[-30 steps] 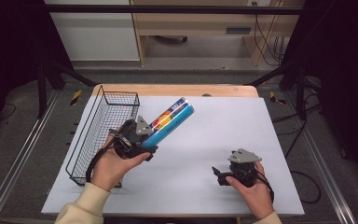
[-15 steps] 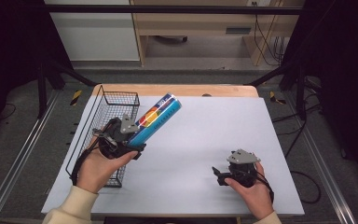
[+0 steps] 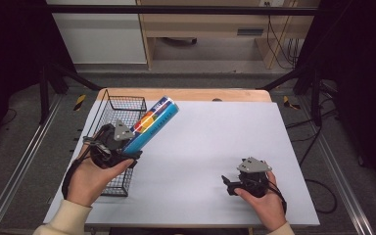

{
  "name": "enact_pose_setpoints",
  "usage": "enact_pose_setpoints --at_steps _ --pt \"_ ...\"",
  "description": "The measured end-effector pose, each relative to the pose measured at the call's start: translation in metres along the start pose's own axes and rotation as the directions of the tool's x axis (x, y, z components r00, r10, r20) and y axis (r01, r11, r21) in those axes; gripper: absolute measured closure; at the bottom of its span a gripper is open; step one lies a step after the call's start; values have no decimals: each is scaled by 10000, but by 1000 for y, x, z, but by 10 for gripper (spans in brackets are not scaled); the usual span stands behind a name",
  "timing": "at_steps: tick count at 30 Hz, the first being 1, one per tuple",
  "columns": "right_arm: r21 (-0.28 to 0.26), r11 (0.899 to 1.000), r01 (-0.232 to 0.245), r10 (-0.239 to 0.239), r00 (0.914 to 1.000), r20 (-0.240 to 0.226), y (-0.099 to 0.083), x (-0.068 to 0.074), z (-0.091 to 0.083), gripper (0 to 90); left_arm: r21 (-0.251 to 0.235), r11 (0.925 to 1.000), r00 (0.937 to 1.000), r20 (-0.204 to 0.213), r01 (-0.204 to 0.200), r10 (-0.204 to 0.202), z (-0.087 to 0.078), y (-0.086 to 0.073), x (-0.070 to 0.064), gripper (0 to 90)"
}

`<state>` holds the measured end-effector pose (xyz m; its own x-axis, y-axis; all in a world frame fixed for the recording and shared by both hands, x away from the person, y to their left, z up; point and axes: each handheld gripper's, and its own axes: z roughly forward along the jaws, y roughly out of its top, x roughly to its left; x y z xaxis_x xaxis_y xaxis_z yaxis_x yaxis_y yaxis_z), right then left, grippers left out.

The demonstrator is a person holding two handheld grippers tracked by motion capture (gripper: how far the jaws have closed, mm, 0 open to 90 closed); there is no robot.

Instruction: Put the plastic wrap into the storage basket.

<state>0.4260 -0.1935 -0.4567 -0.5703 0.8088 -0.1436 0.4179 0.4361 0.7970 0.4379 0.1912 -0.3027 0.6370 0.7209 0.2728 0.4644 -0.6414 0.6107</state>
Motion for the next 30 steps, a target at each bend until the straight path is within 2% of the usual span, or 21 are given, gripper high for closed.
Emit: enact_pose_setpoints --at_steps 5,7,15,24,30 --pt "-172 9997 -150 151 9999 38 1 -2 -3 90 258 9996 9997 -235 72 -66 -9 -5 4 319" --pt "-175 9997 -151 152 9999 58 2 -2 -4 91 251 9995 9991 -385 196 -186 -14 -6 6 319" --pt "-256 9996 -95 96 9999 49 3 -2 -4 91 542 9982 9972 -708 272 -234 -27 -8 15 319" --pt "-155 9998 -137 137 9999 9 2 -2 -2 91 780 9957 9941 -999 491 -412 -27 -13 21 319" --pt "-108 9998 -161 161 9999 -5 1 -1 -1 91 918 9928 9920 -1067 767 -667 -23 -17 25 319"
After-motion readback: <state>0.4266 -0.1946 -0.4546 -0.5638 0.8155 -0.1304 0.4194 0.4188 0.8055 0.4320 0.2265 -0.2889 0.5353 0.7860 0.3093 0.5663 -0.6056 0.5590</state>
